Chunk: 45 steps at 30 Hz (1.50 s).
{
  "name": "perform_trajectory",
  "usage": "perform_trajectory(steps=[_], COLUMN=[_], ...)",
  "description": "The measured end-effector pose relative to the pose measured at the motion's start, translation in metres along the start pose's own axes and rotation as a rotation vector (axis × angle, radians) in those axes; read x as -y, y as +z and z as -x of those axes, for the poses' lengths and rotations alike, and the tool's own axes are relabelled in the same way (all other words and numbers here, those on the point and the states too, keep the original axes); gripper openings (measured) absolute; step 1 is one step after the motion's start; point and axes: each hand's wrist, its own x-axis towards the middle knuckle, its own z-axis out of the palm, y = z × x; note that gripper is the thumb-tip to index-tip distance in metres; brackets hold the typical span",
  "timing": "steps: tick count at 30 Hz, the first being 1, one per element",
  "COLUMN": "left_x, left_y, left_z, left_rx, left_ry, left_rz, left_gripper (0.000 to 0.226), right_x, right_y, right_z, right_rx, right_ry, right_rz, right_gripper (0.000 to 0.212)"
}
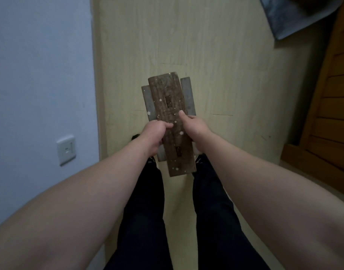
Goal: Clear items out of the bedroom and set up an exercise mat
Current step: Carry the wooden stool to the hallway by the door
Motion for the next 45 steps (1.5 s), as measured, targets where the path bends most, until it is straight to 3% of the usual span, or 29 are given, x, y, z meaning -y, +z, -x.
perform_trajectory(steps=[6, 10, 14, 30, 39, 43, 45], left_x=[-0.036, -0.061, -0.083, -0.164, -0.194, -0.210, -0.217], left_y=[-0.006, -0.010, -0.013, -0.015, -0.012, -0.013, -0.011], left_z=[0.139, 0.233, 0.317, 0.589, 0.689, 0.717, 0.729], left_rx=[0.029, 0.034, 0.030, 0.082, 0.344, 0.473, 0.519], left_ry=[0.103, 0.208, 0.318, 0.836, 1.038, 1.113, 1.140], left_rz=[-0.097, -0.159, -0.212, -0.299, -0.201, -0.119, -0.071], left_gripper=[0.006, 0.013, 0.016, 0.022, 0.025, 0.025, 0.025], right_x=[0.037, 0.064, 0.091, 0.166, 0.193, 0.200, 0.206], right_y=[-0.022, -0.044, -0.065, -0.144, -0.182, -0.193, -0.197], right_z=[0.132, 0.218, 0.297, 0.568, 0.661, 0.698, 0.712], right_rx=[-0.038, -0.067, -0.064, -0.141, -0.271, -0.187, -0.167], right_ry=[-0.028, -0.087, -0.178, -0.767, -1.027, -1.127, -1.165], right_rz=[-0.025, -0.006, -0.004, -0.149, -0.264, -0.439, -0.520], right_gripper=[0.063, 0.075, 0.066, 0.059, 0.055, 0.035, 0.035])
